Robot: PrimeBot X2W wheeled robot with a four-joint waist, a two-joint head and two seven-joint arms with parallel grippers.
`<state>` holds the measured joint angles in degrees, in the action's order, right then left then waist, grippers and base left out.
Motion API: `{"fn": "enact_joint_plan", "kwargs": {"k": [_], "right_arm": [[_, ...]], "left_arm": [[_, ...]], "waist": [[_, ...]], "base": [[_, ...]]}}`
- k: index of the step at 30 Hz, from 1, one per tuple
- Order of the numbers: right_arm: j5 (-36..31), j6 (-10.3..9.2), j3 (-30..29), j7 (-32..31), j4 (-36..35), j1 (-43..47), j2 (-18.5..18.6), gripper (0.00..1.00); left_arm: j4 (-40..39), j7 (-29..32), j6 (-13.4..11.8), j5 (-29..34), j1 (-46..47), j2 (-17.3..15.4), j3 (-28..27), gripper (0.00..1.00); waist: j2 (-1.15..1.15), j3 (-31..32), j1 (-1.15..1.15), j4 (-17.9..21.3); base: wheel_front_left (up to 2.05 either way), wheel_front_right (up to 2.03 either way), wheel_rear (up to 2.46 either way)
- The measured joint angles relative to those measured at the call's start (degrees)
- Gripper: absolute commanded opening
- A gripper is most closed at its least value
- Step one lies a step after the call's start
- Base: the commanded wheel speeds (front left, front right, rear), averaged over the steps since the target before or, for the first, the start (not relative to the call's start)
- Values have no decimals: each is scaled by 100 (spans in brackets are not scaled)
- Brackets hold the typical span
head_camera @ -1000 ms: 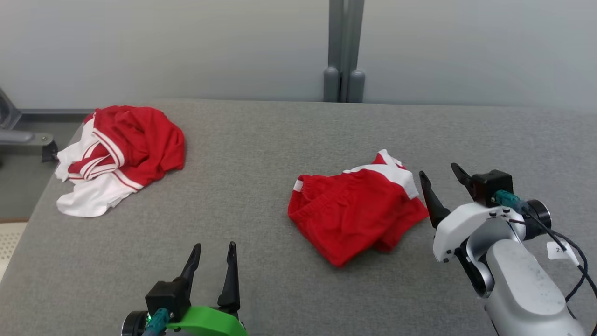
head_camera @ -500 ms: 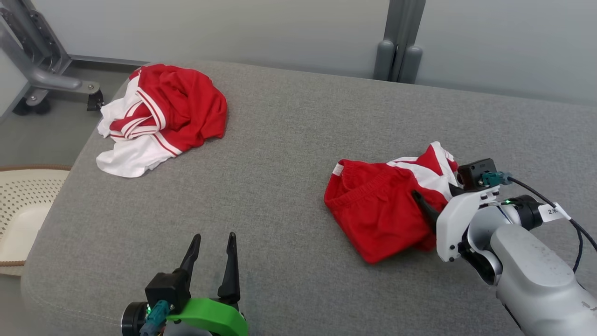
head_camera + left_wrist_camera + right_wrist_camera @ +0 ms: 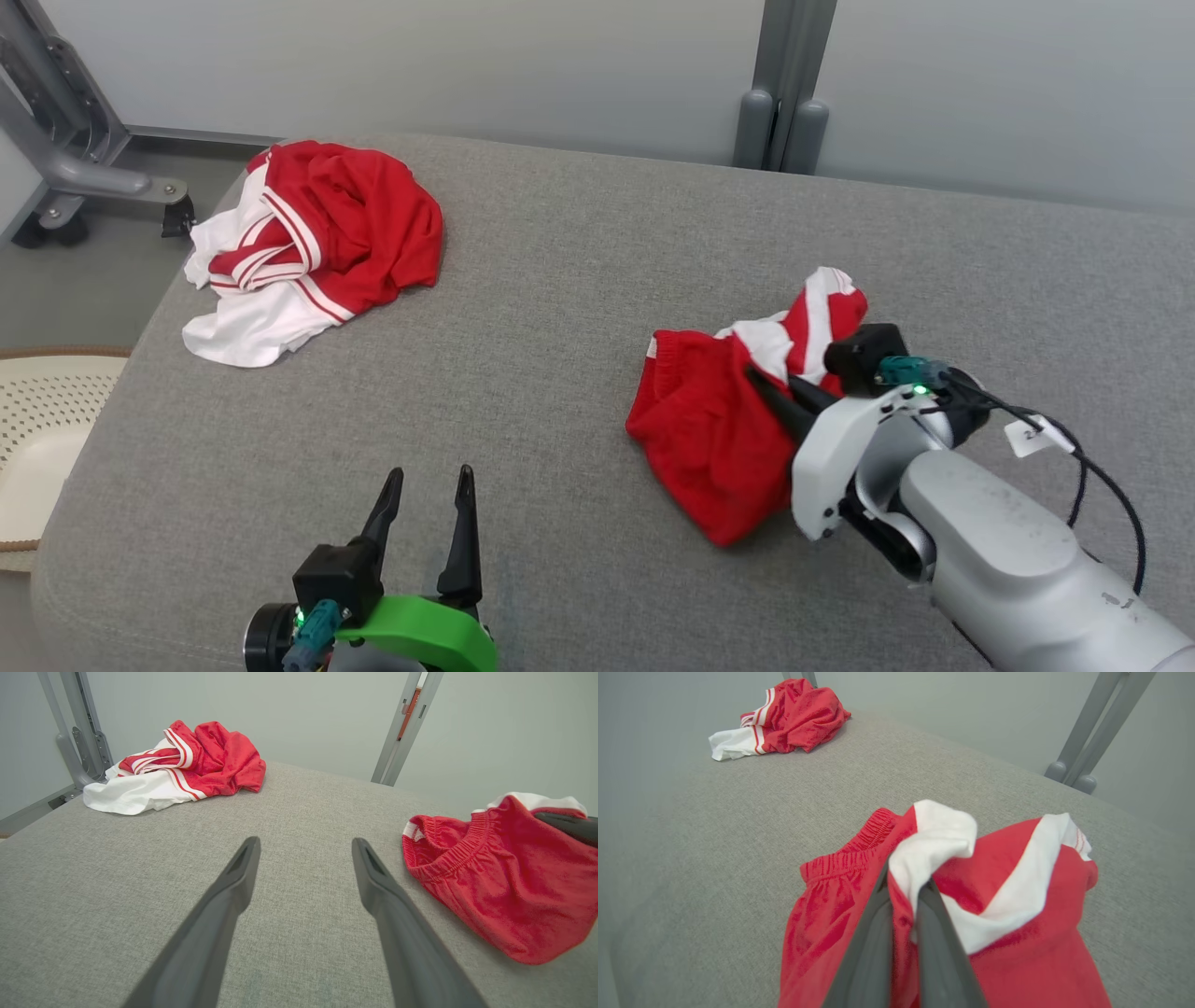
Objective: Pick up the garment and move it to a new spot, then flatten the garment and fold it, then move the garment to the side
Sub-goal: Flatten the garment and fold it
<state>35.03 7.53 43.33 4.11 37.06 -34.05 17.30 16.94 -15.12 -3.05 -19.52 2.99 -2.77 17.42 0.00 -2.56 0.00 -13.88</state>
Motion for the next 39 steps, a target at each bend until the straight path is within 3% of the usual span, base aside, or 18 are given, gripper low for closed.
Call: {"fn": "enact_joint_plan", "kwargs": {"k": [10, 22, 23, 24, 25, 32, 39], "right_arm": [[278, 0, 923, 52, -673, 205, -523, 0], [492, 0, 1777, 325, 232, 602, -1173, 0], [511, 0, 1820, 414, 283, 602, -1206, 32], [544, 0, 1856, 469, 313, 602, -1233, 47], [593, 0, 1896, 553, 338, 602, -1265, 100], [764, 0, 1971, 888, 254, 502, -1301, 100], [747, 0, 1357, 1027, 113, 320, -969, 100]], "left_arm": [[2, 0, 1, 45, -4, 0, 22, 100], [-3, 0, 1, 47, -4, 0, 29, 100], [-3, 0, 0, 47, -4, 0, 25, 100], [-3, 0, 0, 47, -5, 0, 19, 100], [-2, 0, -8, 47, -8, 0, 10, 100], [13, 0, -14, 51, -108, 0, -33, 100], [2, 0, -14, 60, -149, 0, -22, 100]], "waist": [[0, 96, 0, -108], [0, 50, 0, -252], [0, 56, 0, -244], [0, 62, 0, -235], [0, 73, 0, -219], [0, 197, 0, -28], [0, 347, 0, 125]], "base": [[0, 0, 0], [0, 0, 0], [0, 0, 0], [0, 0, 0], [0, 0, 0], [0, 0, 0], [0, 0, 0]]}}
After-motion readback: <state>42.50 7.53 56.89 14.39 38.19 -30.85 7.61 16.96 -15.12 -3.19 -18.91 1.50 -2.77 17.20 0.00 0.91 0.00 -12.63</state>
